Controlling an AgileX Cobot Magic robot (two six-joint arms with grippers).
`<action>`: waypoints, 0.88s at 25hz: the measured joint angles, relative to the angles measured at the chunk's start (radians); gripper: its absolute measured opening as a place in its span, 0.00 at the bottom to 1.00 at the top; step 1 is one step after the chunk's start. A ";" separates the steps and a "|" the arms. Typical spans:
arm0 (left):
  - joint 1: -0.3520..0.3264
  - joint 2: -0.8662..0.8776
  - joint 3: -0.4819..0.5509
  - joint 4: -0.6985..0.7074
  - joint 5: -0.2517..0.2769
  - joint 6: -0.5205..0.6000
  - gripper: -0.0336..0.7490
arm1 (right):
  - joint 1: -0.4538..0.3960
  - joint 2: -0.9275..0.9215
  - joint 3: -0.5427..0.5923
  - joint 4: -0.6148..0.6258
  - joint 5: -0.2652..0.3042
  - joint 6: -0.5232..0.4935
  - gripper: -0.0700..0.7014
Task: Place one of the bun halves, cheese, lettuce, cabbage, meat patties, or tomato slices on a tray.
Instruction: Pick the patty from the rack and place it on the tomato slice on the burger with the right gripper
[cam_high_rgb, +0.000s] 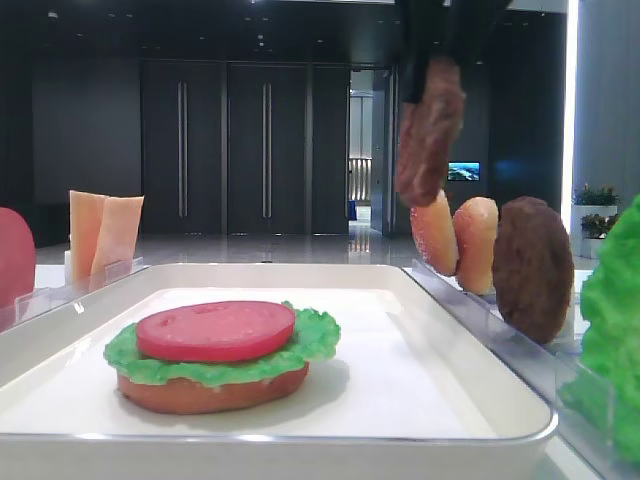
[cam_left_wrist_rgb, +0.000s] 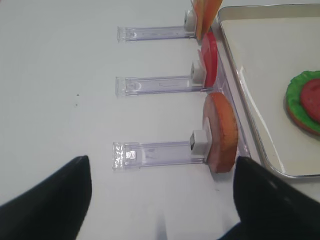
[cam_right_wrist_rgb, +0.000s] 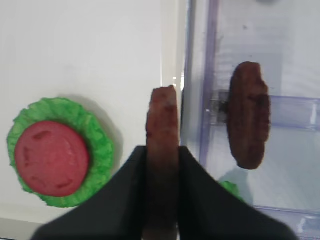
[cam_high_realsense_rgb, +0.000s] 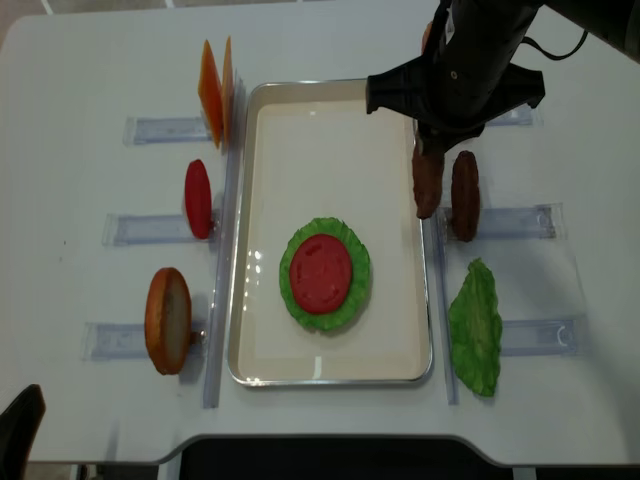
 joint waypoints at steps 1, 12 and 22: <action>0.000 0.000 0.000 0.000 0.000 0.000 0.93 | 0.018 -0.003 0.000 0.000 -0.016 0.005 0.23; 0.000 0.000 0.000 0.000 0.000 0.000 0.93 | 0.144 -0.025 0.097 0.177 -0.273 -0.007 0.23; 0.000 0.000 0.000 0.000 0.000 0.000 0.93 | 0.147 -0.025 0.251 0.625 -0.489 -0.401 0.23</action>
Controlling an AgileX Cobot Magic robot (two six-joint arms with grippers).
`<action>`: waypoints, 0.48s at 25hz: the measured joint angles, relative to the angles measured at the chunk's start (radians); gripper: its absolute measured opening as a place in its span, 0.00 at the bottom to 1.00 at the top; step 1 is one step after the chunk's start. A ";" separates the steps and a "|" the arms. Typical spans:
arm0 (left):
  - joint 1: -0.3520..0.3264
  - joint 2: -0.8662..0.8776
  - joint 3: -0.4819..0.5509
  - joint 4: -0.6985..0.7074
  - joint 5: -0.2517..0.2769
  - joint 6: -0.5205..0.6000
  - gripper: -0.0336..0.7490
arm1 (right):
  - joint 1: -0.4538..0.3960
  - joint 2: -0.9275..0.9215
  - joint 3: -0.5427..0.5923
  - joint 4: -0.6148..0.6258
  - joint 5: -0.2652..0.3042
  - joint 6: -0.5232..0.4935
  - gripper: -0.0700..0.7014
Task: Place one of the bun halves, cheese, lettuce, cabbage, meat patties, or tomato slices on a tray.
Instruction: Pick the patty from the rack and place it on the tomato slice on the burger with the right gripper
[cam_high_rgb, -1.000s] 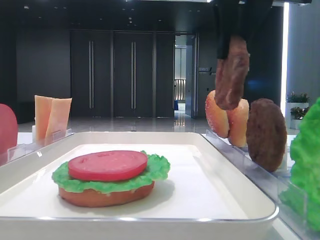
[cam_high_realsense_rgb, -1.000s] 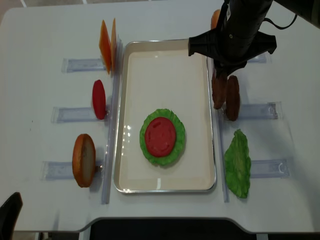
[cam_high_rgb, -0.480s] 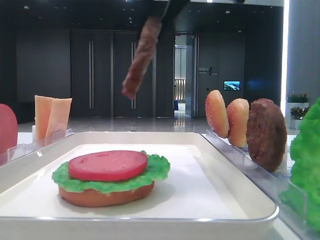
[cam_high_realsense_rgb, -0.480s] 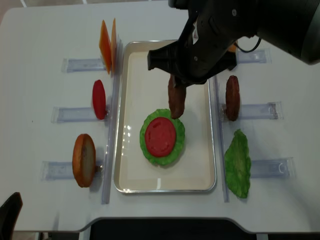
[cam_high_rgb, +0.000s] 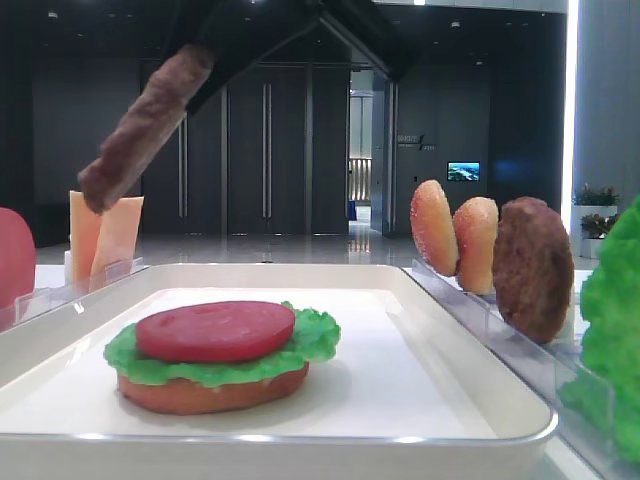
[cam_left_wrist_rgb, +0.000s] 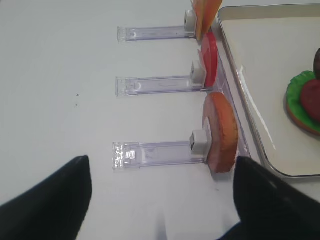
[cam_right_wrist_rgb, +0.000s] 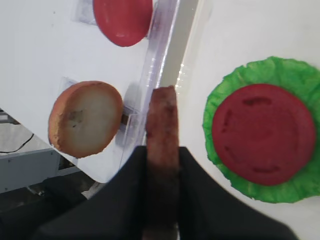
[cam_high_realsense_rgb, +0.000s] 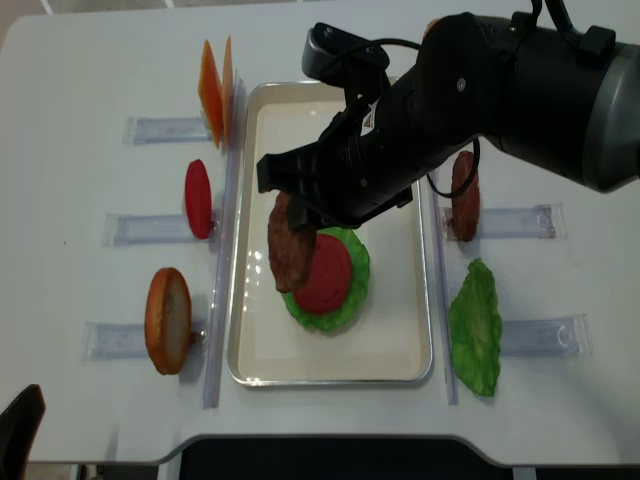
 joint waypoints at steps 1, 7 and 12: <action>0.000 0.000 0.000 0.000 0.000 0.000 0.93 | 0.000 0.000 0.014 0.045 -0.015 -0.045 0.23; 0.000 0.000 0.000 0.000 0.000 0.000 0.93 | -0.024 0.000 0.104 0.336 -0.065 -0.330 0.23; 0.000 0.000 0.000 0.000 0.000 0.000 0.93 | -0.079 0.000 0.162 0.544 -0.083 -0.541 0.23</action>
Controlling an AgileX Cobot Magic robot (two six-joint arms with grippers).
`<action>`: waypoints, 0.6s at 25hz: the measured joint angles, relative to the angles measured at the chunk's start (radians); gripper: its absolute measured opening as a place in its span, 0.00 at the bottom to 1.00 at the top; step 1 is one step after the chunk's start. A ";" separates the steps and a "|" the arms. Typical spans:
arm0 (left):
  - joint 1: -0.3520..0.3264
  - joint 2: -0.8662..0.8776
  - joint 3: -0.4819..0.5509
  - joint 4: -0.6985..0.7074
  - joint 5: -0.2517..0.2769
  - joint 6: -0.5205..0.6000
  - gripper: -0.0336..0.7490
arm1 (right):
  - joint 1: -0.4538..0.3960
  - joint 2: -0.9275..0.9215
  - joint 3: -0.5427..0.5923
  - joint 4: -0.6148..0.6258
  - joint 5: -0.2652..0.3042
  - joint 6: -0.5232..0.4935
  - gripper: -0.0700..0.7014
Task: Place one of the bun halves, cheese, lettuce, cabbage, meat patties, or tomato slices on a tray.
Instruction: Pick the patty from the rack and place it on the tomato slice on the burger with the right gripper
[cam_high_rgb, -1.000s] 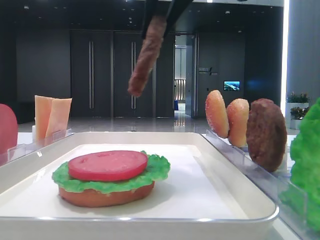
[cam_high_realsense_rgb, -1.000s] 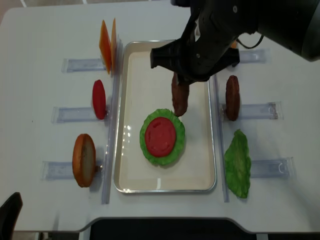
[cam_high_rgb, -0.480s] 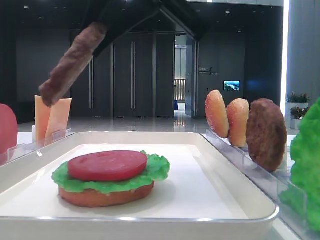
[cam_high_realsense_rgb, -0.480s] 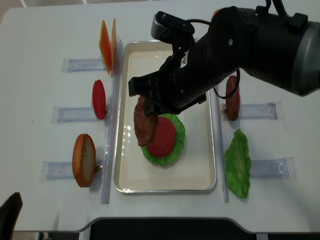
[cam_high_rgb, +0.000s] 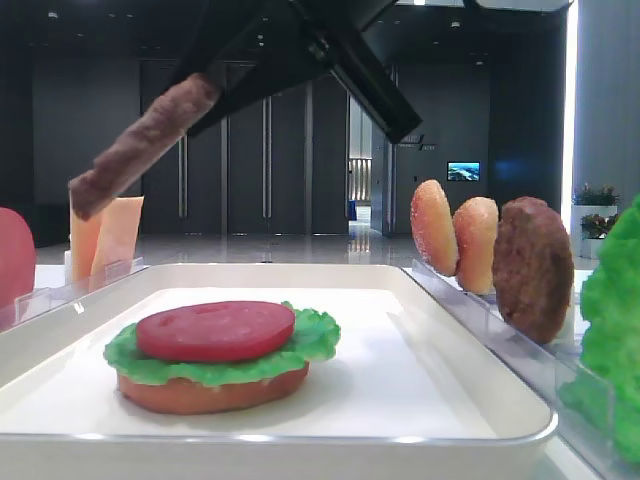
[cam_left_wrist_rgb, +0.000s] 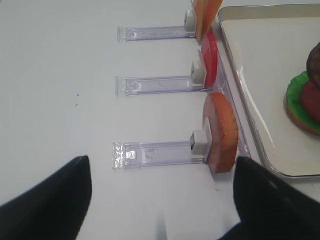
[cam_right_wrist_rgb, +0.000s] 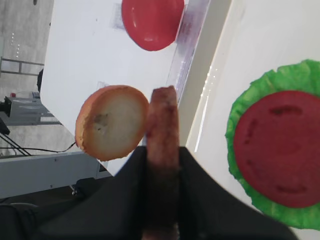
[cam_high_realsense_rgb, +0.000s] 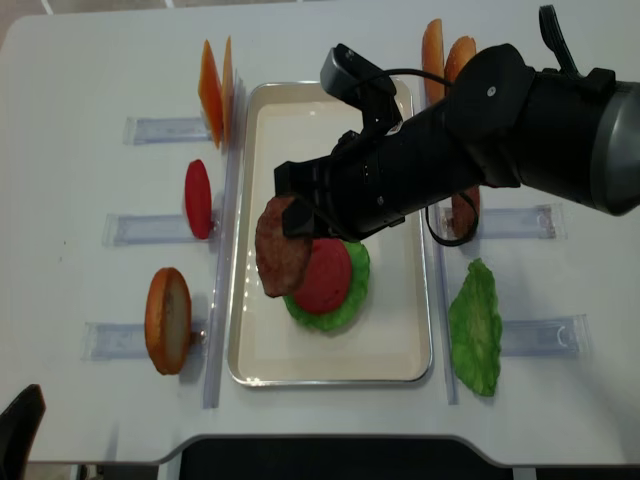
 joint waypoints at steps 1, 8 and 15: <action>0.000 0.000 0.000 0.000 0.000 0.000 0.93 | -0.009 0.000 0.006 0.010 -0.005 -0.014 0.23; 0.000 0.000 0.000 0.000 0.000 0.000 0.93 | -0.025 0.026 0.010 0.028 0.004 -0.066 0.23; 0.000 0.000 0.000 0.000 0.000 0.000 0.93 | -0.038 0.074 0.010 0.028 0.019 -0.083 0.23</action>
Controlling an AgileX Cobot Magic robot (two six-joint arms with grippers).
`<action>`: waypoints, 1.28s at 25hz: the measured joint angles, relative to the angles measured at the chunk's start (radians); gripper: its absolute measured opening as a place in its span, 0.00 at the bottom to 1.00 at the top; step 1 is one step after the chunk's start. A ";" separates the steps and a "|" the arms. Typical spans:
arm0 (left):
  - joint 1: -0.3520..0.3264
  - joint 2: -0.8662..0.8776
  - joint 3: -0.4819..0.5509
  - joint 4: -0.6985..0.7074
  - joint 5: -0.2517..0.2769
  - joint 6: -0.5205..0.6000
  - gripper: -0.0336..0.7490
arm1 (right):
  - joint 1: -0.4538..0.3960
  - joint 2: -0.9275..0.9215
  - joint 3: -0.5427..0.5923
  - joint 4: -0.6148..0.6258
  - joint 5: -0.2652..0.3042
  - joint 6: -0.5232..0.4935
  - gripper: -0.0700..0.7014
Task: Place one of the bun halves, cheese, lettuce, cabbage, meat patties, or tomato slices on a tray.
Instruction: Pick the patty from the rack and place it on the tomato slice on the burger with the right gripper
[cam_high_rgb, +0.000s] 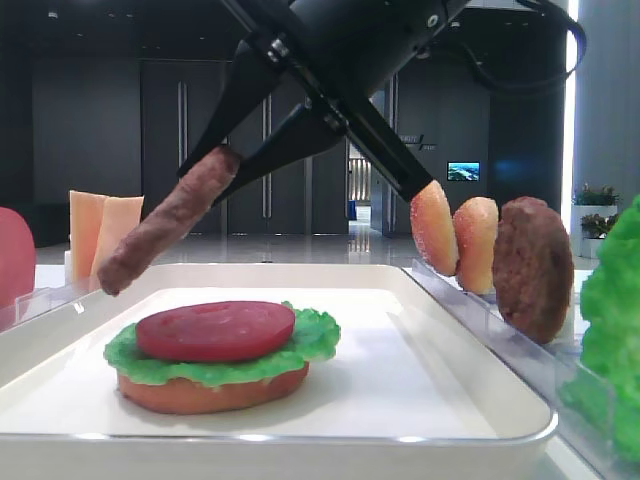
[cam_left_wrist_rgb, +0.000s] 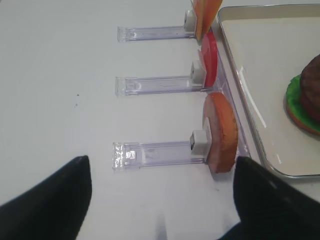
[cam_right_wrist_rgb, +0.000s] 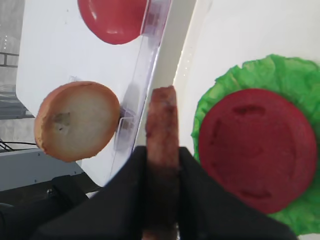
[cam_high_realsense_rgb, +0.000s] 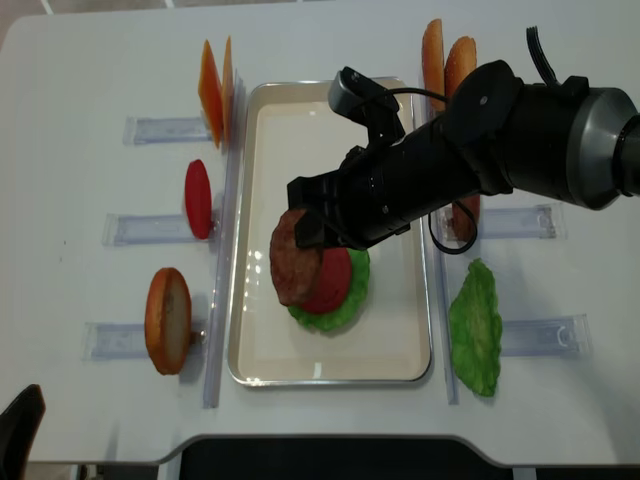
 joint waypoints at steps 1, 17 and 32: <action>0.000 0.000 0.000 0.000 0.000 0.000 0.93 | -0.006 0.003 0.000 -0.001 0.004 0.000 0.23; 0.000 0.000 0.000 0.000 0.000 0.000 0.93 | -0.038 0.056 0.000 -0.001 0.027 -0.026 0.23; 0.000 0.000 0.000 0.000 0.000 0.000 0.93 | -0.058 0.057 0.000 0.000 0.049 -0.026 0.23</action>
